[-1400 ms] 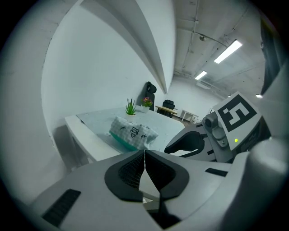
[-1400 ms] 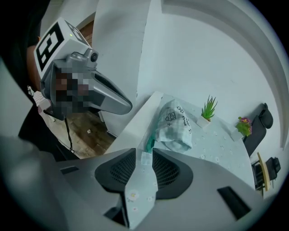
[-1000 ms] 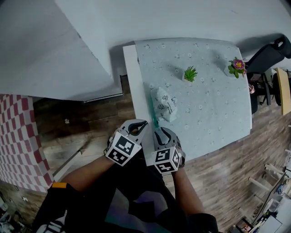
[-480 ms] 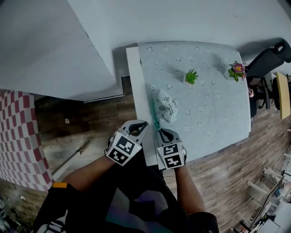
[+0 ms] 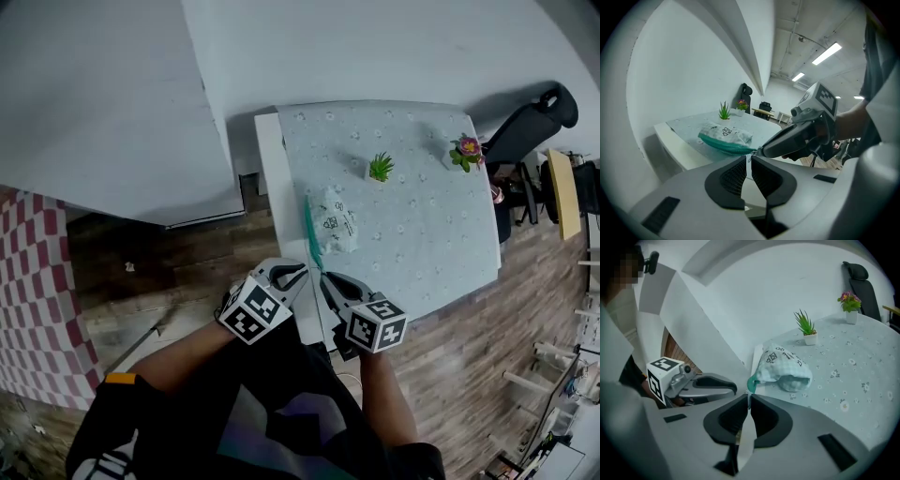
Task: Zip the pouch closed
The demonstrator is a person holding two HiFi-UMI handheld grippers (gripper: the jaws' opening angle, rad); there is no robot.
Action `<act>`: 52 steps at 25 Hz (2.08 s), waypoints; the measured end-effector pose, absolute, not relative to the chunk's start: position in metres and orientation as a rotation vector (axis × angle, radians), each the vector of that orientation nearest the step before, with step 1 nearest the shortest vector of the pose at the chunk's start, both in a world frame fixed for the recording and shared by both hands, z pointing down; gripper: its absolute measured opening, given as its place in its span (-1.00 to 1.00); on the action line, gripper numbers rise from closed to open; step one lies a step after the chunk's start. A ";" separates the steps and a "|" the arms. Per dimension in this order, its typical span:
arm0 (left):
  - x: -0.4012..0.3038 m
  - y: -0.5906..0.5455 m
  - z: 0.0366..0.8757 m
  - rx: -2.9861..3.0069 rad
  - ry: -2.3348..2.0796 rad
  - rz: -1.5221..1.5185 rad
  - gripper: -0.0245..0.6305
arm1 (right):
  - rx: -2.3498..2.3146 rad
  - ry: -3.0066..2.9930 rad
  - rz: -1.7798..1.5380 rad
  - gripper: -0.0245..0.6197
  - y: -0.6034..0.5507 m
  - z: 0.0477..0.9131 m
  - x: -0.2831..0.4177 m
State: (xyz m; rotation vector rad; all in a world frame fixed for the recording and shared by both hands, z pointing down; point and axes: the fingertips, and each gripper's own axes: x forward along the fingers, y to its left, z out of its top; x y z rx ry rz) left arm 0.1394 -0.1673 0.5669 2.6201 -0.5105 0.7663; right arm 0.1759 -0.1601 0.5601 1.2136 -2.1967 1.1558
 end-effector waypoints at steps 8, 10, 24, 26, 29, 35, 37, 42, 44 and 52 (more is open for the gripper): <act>0.150 -0.165 0.559 2.710 -0.379 0.795 -0.61 | 1.267 -2.261 1.164 -0.81 -0.154 0.530 0.167; 0.154 -0.164 0.556 2.749 -0.355 0.802 -0.61 | 1.281 -2.263 1.149 -0.81 -0.153 0.527 0.167; 0.158 -0.176 0.538 2.813 -0.388 0.769 -0.89 | 1.401 -2.274 1.095 -0.84 -0.146 0.511 0.188; 0.155 -0.183 0.540 2.808 -0.412 0.787 -0.89 | 1.417 -2.272 1.093 -0.84 -0.145 0.510 0.191; 0.151 -0.199 0.547 2.787 -0.474 0.825 -0.89 | 1.441 -2.262 1.096 -0.85 -0.142 0.511 0.195; 0.132 -0.248 0.563 2.723 -0.631 0.909 -0.89 | 1.490 -2.236 1.126 -0.85 -0.131 0.516 0.207; 0.127 -0.261 0.566 2.701 -0.674 0.926 -0.89 | 1.506 -2.229 1.134 -0.85 -0.128 0.518 0.210; 0.129 -0.275 0.568 2.677 -0.698 0.944 -0.89 | 1.519 -2.217 1.118 -0.85 -0.126 0.522 0.211; 0.131 -0.270 0.571 2.650 -0.692 0.925 -0.89 | 1.521 -2.186 1.071 -0.84 -0.124 0.526 0.213; 0.118 -0.240 0.582 2.540 -0.693 0.832 -0.88 | 1.550 -2.043 0.930 -0.82 -0.123 0.552 0.217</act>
